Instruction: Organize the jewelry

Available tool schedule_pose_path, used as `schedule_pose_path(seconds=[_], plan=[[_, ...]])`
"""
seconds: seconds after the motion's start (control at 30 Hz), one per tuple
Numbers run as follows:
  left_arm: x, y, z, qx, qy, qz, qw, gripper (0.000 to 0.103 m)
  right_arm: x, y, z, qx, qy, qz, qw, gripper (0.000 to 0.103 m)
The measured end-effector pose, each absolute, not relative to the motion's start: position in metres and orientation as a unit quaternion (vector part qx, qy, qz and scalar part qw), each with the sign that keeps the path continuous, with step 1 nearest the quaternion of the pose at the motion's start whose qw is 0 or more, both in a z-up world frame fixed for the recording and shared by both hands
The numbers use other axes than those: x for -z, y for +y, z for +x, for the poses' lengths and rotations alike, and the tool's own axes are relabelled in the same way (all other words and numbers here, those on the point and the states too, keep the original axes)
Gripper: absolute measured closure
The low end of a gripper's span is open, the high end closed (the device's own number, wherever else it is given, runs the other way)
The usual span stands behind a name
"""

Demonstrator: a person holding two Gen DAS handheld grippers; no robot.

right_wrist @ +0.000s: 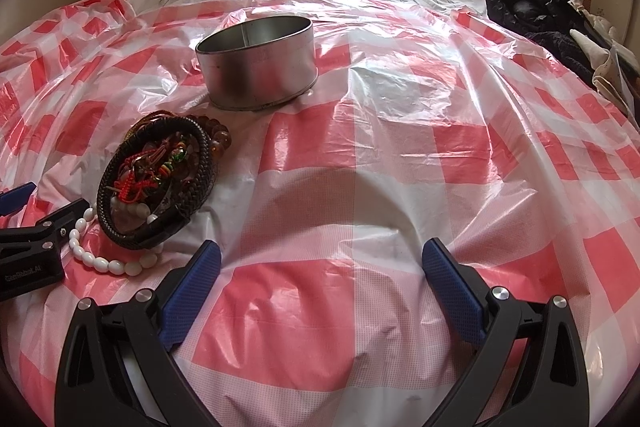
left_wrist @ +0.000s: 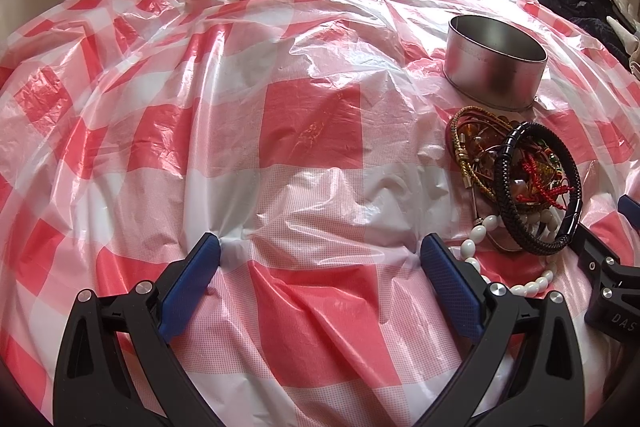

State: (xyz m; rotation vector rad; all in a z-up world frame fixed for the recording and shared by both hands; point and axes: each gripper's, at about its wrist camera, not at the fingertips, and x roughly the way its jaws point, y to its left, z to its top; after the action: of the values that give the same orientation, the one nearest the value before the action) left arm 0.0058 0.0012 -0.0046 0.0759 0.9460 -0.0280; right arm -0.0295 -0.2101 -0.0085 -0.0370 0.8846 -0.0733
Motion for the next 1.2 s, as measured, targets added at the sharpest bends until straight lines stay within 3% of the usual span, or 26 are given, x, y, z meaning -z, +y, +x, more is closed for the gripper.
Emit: schedule_pose_path(seconds=[0.47,0.67,1.2], plan=[[0.004,0.001,0.005,0.013,0.455,0.038,0.89,0.006,0.005,-0.19,-0.039,0.051,0.405,-0.076,0.909,0.006],[0.005,0.0,0.005,0.013,0.455,0.038,0.89,0.006,0.007,-0.206,-0.035,0.022,0.424,-0.019,0.905,0.006],[0.003,0.003,0.007,0.013,0.455,0.036,0.889,0.006,0.008,-0.203,-0.036,0.024,0.424,-0.022,0.905,0.006]])
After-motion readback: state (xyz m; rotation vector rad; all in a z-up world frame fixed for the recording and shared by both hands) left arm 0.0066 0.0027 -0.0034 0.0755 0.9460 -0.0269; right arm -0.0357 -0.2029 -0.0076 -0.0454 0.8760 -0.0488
